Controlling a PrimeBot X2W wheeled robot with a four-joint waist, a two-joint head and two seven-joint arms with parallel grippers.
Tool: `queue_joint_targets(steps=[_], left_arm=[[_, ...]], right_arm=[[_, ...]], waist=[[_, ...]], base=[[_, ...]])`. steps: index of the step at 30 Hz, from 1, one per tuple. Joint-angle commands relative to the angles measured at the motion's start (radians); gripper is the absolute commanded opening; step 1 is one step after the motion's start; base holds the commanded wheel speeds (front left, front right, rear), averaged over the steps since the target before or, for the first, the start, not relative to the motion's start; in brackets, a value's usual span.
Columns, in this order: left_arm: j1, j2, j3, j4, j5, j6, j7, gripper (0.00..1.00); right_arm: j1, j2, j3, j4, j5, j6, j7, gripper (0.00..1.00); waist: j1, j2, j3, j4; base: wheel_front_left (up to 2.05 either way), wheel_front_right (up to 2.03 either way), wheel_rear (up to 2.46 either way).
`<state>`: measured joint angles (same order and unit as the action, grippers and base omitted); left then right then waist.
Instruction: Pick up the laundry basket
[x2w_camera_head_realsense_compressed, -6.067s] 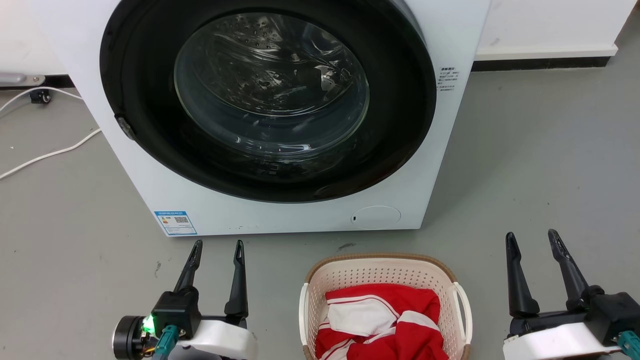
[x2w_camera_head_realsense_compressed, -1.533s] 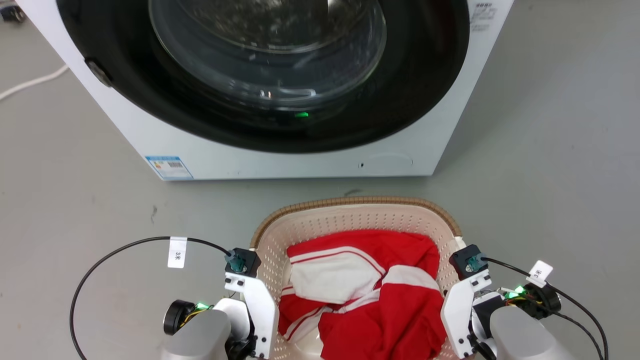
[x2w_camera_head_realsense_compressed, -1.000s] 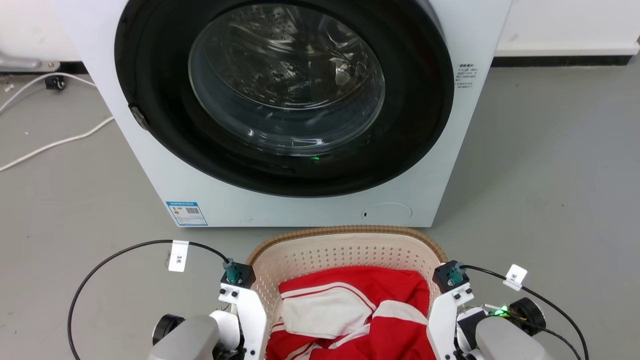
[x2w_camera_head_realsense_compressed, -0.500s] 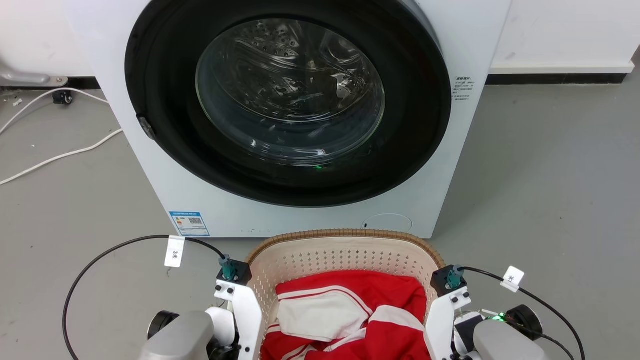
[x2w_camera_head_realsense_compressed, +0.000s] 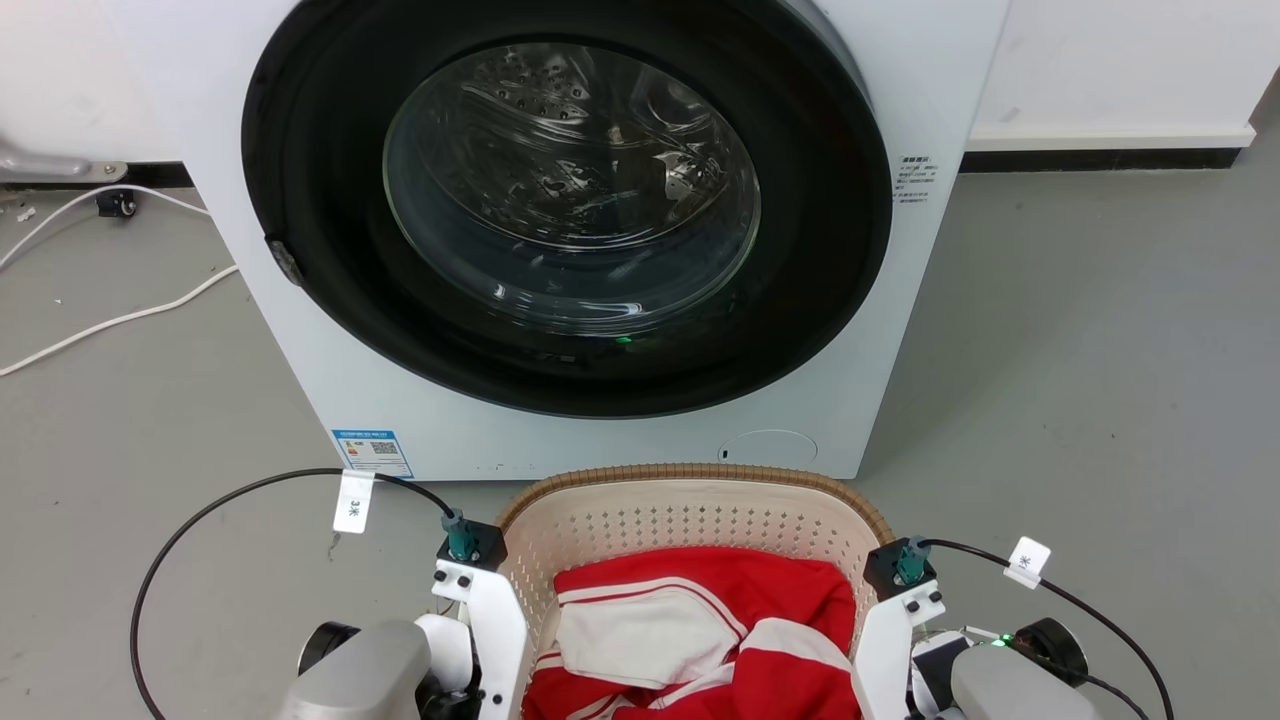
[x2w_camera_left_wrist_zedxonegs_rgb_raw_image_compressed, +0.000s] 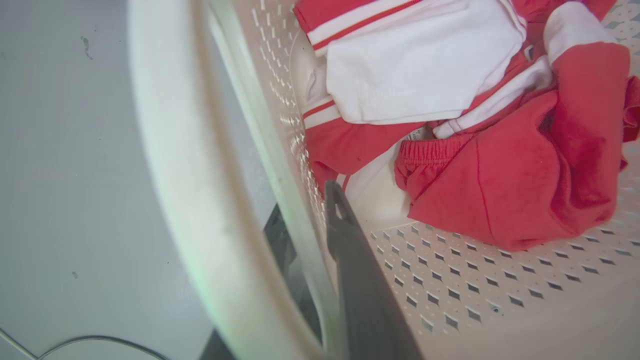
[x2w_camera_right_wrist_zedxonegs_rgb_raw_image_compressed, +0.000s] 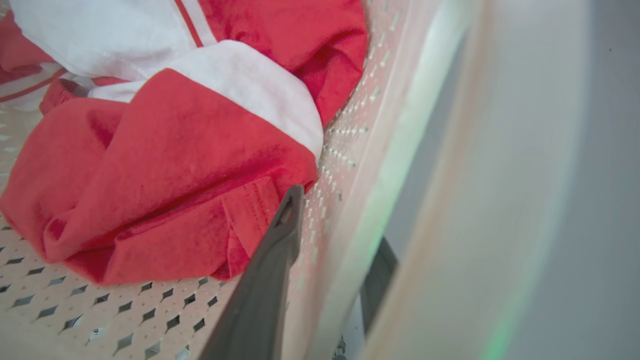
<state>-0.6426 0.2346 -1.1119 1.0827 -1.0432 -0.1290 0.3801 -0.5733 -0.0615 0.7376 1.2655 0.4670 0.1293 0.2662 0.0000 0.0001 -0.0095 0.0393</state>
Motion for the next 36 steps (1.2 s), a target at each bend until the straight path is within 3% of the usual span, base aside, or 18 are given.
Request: queue_joint_targets(steps=[1, 36], left_arm=[[-0.034, 0.027, -0.002, 0.006, 0.000, -0.001, -0.005, 0.00], [-0.053, 0.044, -0.120, -0.006, -0.126, -0.001, 0.023, 0.00]], right_arm=[[0.012, -0.033, 0.020, 0.014, -0.005, 0.002, 0.011, 0.00], [-0.002, -0.047, 0.172, 0.021, 0.153, 0.002, 0.029, 0.00]], waist=[[0.0000, -0.0001, 0.000, -0.001], [0.0000, -0.0001, 0.008, -0.007]], base=[[0.00, 0.00, 0.00], [0.00, 0.00, 0.00]])
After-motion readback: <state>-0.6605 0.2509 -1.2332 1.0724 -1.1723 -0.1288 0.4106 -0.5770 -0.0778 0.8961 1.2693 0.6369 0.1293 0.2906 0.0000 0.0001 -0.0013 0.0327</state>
